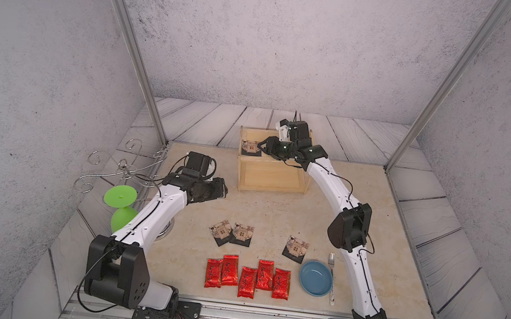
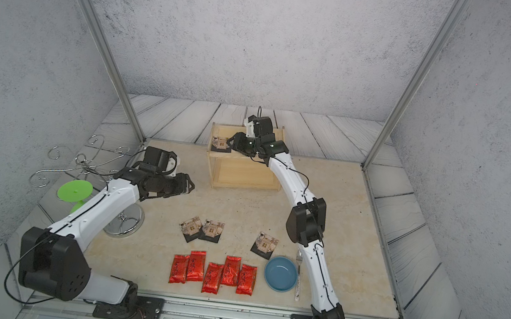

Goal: Place the tea bags on the shelf by color
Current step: Place the tea bag on the shelf, then pick up the tea bag from the center of the board.

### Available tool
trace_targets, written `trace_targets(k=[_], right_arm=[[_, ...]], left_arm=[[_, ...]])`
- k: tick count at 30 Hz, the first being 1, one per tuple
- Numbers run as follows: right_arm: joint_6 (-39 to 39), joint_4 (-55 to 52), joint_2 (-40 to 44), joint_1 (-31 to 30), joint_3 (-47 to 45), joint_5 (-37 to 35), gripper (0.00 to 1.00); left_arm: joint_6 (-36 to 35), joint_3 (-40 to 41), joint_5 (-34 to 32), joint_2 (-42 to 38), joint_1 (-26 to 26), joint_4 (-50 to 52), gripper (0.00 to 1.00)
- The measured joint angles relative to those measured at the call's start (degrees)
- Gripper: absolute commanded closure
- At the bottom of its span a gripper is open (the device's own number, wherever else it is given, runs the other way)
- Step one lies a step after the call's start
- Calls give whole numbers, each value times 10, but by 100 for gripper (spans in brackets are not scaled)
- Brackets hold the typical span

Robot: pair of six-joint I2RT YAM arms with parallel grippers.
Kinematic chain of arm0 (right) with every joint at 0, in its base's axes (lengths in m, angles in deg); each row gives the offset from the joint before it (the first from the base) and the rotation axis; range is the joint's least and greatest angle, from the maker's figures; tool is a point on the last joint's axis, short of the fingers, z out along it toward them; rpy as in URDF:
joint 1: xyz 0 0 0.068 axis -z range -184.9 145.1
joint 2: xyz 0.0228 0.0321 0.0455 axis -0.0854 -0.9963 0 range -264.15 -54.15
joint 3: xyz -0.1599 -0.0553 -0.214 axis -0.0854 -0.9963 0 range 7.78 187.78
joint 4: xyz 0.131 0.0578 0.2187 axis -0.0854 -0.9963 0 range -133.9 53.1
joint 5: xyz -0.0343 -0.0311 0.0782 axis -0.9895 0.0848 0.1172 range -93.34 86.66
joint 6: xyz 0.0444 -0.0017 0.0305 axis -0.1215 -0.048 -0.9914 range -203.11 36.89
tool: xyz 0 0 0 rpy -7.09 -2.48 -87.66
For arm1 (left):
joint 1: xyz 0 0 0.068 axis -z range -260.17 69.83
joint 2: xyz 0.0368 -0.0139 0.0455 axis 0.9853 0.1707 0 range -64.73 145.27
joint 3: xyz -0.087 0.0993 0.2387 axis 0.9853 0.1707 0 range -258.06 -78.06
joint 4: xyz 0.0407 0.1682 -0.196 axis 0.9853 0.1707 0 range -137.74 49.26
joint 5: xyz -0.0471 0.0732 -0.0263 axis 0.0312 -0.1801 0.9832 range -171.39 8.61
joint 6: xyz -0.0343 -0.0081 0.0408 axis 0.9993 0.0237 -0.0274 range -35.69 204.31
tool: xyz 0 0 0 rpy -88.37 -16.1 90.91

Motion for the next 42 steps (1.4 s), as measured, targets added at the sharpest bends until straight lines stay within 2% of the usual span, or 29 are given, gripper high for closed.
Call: trace_targets(k=[3,6,11,14,17,20,27,42], right_arm=[[24,-4,28,3,-38,-3,57],[50,6,122,3,-171,-16,59],[82,57,331,-14,-427,-41,60],[87,97,422,-35,-545,-41,60],[86,153,473,-57,-660,-32,59],[85,199,466,-72,-742,5,62],[63,257,386,-80,-825,66,65],[-10,330,307,-83,-832,117,68]], left_arm=[[2,2,9,0,0,-1,43],[8,18,23,-1,0,-2,43],[27,77,38,-6,12,-5,44],[42,106,47,-5,31,-7,46],[57,122,59,7,54,-24,48],[71,129,74,37,75,-47,51],[100,141,94,112,98,-104,54],[116,169,85,136,103,-152,55]])
